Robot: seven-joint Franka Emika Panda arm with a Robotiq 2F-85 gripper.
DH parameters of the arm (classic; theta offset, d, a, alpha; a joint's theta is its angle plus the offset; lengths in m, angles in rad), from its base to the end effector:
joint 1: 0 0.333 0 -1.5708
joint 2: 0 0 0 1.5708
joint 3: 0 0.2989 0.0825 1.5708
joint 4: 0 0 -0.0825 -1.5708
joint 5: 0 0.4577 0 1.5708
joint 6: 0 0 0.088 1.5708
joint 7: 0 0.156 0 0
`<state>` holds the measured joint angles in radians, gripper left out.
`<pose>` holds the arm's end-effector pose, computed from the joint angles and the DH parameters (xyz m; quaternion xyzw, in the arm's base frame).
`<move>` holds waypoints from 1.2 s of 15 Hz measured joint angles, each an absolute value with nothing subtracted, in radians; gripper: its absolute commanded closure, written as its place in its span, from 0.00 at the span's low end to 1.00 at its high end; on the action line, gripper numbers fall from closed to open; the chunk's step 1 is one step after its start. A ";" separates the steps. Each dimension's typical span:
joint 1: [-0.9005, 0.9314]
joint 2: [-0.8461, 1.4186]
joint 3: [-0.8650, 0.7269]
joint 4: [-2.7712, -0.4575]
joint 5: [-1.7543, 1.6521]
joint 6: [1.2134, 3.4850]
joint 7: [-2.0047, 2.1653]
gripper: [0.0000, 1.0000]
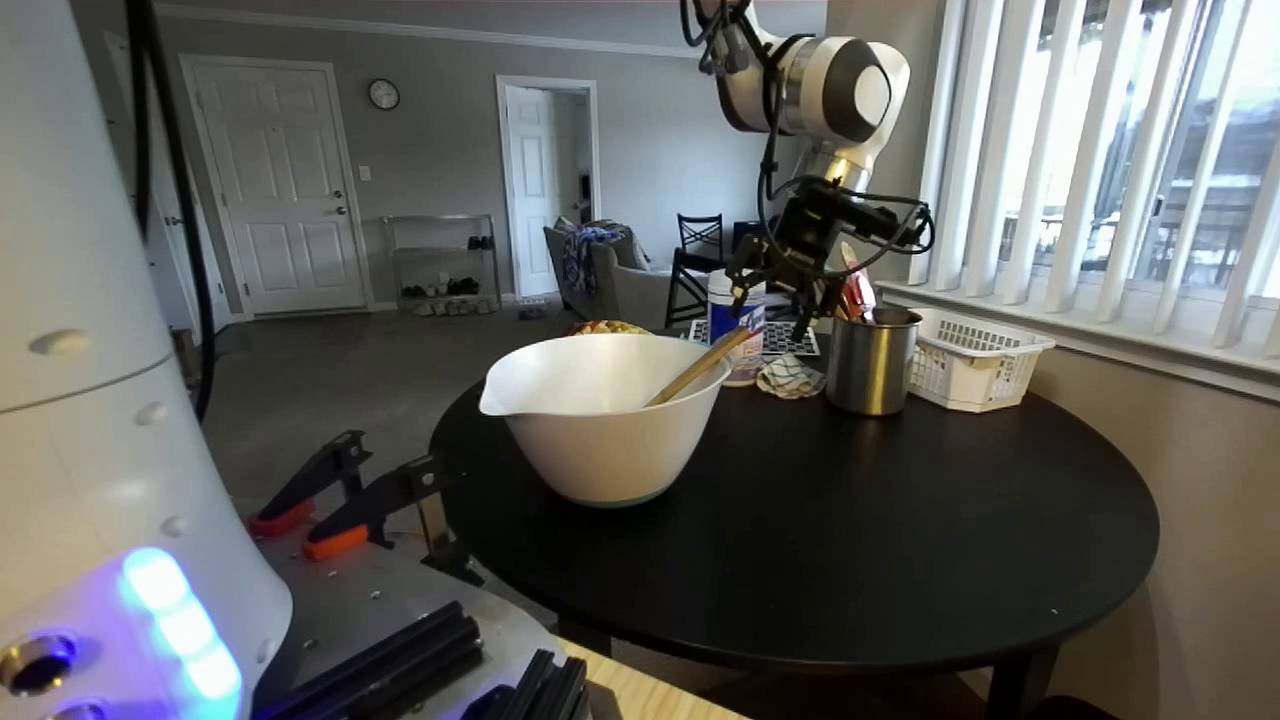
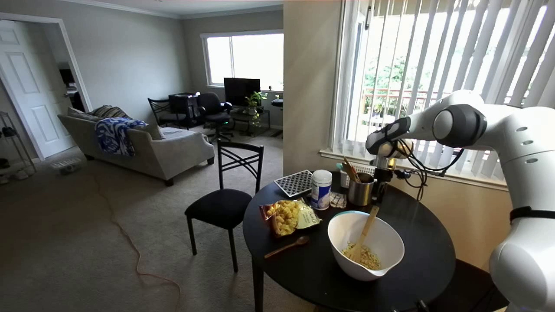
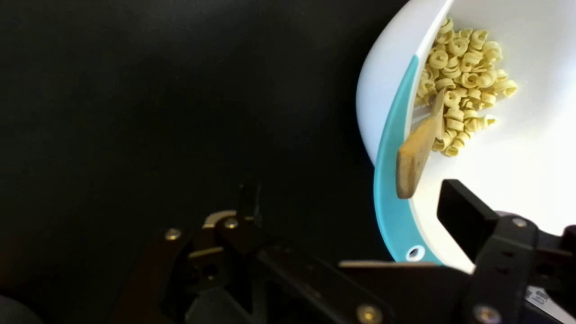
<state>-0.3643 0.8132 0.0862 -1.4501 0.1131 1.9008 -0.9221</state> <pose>0.6830 -0.1840 0.0759 -0.9406 -0.2767 0.1010 0.1690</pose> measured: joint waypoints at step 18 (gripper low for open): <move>-0.367 1.033 0.089 -1.085 0.247 1.512 -1.018 0.00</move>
<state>-0.3670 1.0326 0.0887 -1.0851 0.2472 1.5120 -1.0178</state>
